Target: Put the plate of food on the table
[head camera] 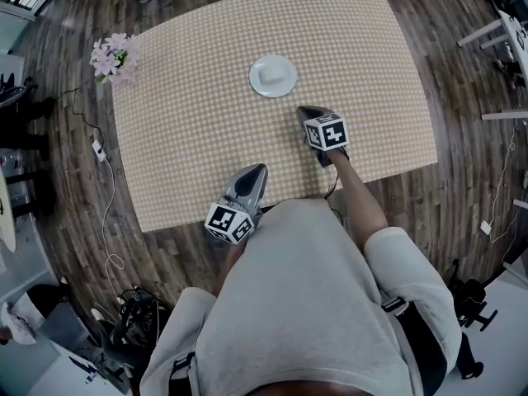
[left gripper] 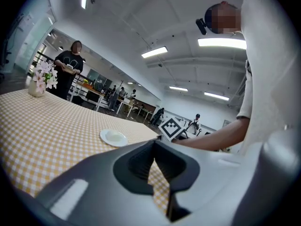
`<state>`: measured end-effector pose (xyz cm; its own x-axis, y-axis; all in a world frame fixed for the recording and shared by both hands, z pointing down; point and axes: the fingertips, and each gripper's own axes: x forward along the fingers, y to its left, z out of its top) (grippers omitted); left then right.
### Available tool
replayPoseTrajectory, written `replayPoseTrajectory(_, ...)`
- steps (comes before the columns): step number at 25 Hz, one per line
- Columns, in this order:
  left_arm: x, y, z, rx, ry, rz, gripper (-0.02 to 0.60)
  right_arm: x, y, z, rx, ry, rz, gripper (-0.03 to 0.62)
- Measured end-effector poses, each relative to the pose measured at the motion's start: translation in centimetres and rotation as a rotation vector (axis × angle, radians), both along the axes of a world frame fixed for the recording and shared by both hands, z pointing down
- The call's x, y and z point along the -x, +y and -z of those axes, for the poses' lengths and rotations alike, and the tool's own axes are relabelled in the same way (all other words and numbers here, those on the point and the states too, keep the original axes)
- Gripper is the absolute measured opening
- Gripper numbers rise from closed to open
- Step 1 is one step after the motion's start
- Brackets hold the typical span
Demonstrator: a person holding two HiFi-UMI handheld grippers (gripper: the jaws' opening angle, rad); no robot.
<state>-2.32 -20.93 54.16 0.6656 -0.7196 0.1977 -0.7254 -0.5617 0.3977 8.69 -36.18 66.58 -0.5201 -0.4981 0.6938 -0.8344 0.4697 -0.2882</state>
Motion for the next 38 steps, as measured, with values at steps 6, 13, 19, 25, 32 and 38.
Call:
replayPoseTrajectory(6, -1.5, 2.4, 0.6, -0.025, -0.036, 0.011, 0.009, -2.3, 2.7, 1.7, -0.021, -0.129, -0.078, -0.002)
replayPoseTrajectory(13, -2.0, 2.8, 2.4, -0.086, -0.046, -0.004, 0.009, -4.1, 5.3, 5.6, -0.053, -0.313, -0.204, -0.002)
replayPoseTrajectory(19, -1.7, 4.1, 3.1, -0.119, -0.023, -0.034, 0.009, -3.7, 8.6, 8.8, -0.020, -0.616, -0.311, -0.002)
replayPoseTrajectory(25, 2.3, 7.2, 4.0, -0.149, 0.000, -0.057, 0.008, -0.9, 13.7, 11.5, -0.093, -0.675, -0.379, -0.002)
replayPoseTrajectory(32, 7.4, 13.0, 2.8, -0.139, 0.000, -0.130, 0.008, 4.2, 22.6, 11.3, -0.129, -0.559, -0.413, -0.002)
replayPoseTrajectory(38, 9.1, 17.3, 1.8, -0.105, 0.027, -0.168, 0.008, 7.2, 31.1, 9.9, -0.099, -0.443, -0.395, -0.002)
